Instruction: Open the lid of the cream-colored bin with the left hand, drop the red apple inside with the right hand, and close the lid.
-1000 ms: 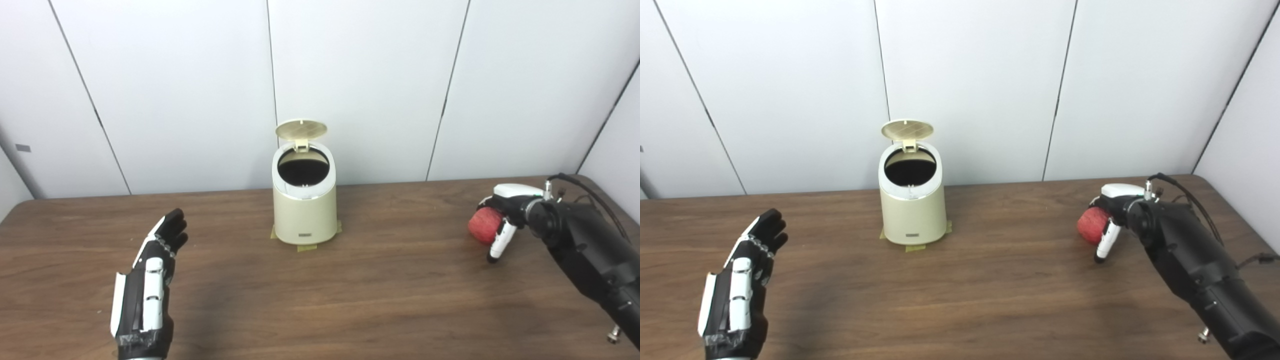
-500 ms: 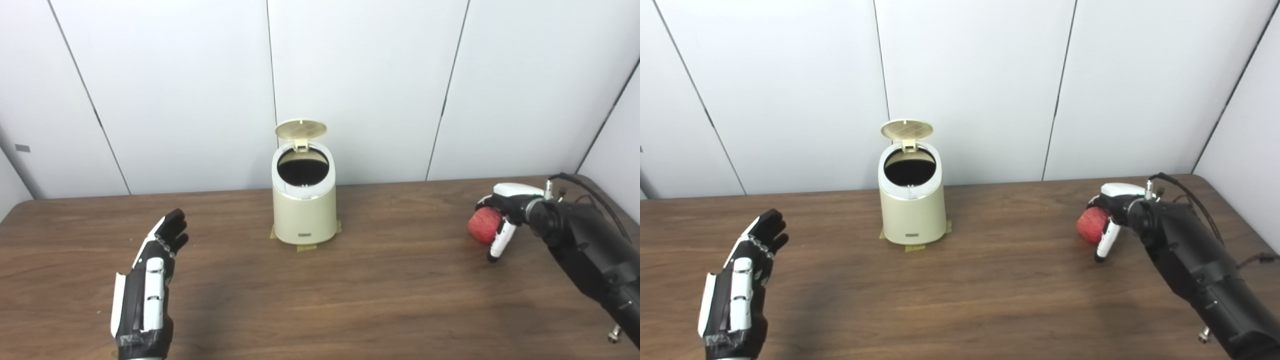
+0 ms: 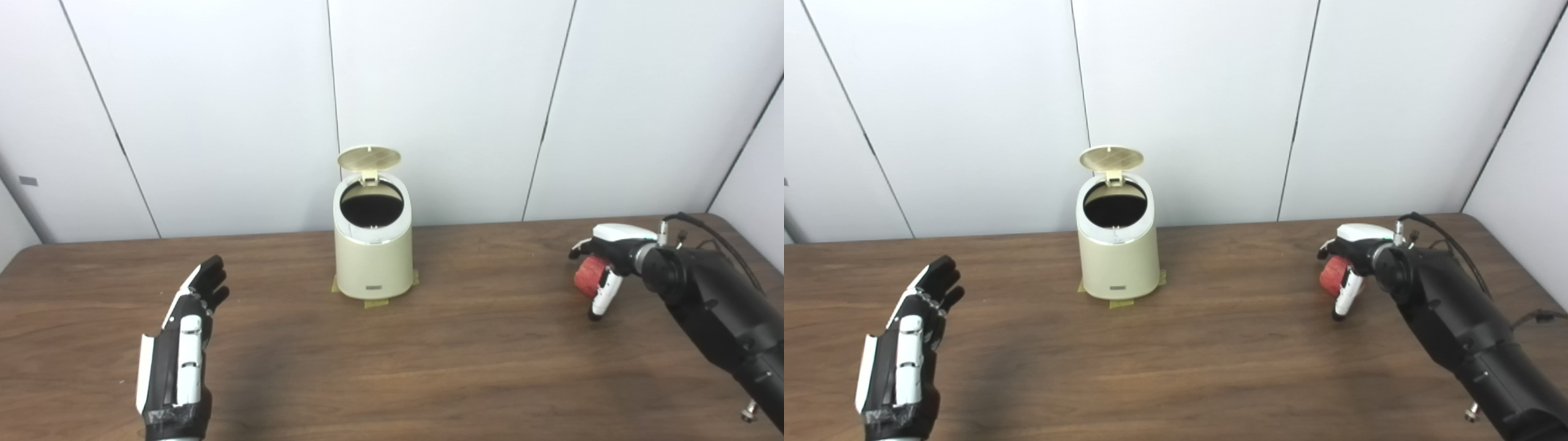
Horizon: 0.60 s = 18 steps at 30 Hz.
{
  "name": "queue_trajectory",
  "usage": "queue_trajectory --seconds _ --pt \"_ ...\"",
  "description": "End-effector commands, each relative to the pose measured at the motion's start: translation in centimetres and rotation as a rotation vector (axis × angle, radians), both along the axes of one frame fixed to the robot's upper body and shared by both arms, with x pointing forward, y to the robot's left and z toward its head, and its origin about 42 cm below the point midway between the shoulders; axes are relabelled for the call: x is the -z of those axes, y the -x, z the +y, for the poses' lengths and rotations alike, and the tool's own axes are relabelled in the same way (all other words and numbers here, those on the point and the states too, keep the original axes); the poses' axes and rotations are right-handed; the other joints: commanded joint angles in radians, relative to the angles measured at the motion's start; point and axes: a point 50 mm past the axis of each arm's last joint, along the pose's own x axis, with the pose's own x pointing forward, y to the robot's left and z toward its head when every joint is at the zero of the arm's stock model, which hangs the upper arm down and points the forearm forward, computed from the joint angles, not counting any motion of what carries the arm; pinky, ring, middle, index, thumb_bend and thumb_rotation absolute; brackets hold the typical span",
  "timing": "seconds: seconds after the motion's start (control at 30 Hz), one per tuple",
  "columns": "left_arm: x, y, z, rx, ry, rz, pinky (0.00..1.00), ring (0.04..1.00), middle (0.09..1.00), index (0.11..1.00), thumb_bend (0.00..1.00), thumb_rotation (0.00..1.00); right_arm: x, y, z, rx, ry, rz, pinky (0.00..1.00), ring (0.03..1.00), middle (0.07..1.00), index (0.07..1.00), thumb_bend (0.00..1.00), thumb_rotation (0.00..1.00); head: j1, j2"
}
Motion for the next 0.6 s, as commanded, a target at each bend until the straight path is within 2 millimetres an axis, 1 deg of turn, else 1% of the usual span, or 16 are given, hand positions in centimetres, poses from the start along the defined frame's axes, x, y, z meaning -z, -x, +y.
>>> queue_trajectory --seconds 0.0,0.17,0.27,0.33,0.4,0.47,0.5,0.53,0.57 --pt "-0.6 0.2 -0.3 0.0 0.001 -0.051 0.91 0.921 0.912 0.864 0.23 0.92 -3.4 -1.0 -0.1 -0.032 0.021 -0.102 0.64 0.797 0.893 0.834 0.87 0.13 -0.001 0.001" --pt "-0.7 0.2 -0.3 -0.002 -0.001 -0.054 0.9 0.915 0.909 0.861 0.23 0.91 -3.3 -1.0 -0.2 -0.038 0.025 -0.099 0.64 0.787 0.888 0.834 0.85 0.08 -0.002 0.002" --pt "-0.7 0.2 -0.4 0.0 0.001 -0.054 0.9 0.915 0.907 0.859 0.23 0.92 -3.5 -0.8 -0.2 -0.05 0.033 -0.095 0.63 0.788 0.886 0.819 0.86 0.11 -0.002 0.003" --pt "-0.7 0.3 -0.4 0.0 0.002 -0.052 0.9 0.914 0.906 0.858 0.23 0.92 -3.4 -0.8 -0.4 -0.055 0.043 -0.088 0.63 0.794 0.889 0.816 0.85 0.09 -0.002 0.003" --pt "-0.7 0.2 -0.3 0.011 -0.007 -0.052 0.91 0.916 0.909 0.862 0.23 0.92 -3.2 -0.9 -0.4 -0.057 0.073 -0.077 0.64 0.796 0.885 0.814 0.82 0.04 -0.002 0.003" --pt "-0.7 0.2 -0.3 0.02 -0.019 -0.055 0.9 0.916 0.913 0.865 0.24 0.91 -2.8 -1.1 -0.4 -0.054 0.134 -0.081 0.61 0.756 0.841 0.767 0.79 0.01 -0.002 0.003" --pt "-0.7 0.2 -0.3 0.021 -0.022 -0.056 0.89 0.911 0.91 0.862 0.24 0.9 -2.6 -1.3 -0.3 -0.033 0.173 -0.099 0.52 0.643 0.663 0.633 0.66 0.0 -0.002 0.003" --pt "-0.7 0.2 -0.3 0.02 -0.023 -0.056 0.88 0.909 0.909 0.861 0.24 0.89 -2.4 -1.4 -0.2 -0.017 0.199 -0.113 0.44 0.548 0.555 0.564 0.6 0.0 -0.002 0.003" --pt "-0.7 0.2 -0.3 0.02 -0.023 -0.057 0.88 0.908 0.909 0.86 0.24 0.88 -2.1 -1.6 -0.2 -0.003 0.225 -0.15 0.39 0.49 0.488 0.521 0.56 0.0 0.001 0.006"
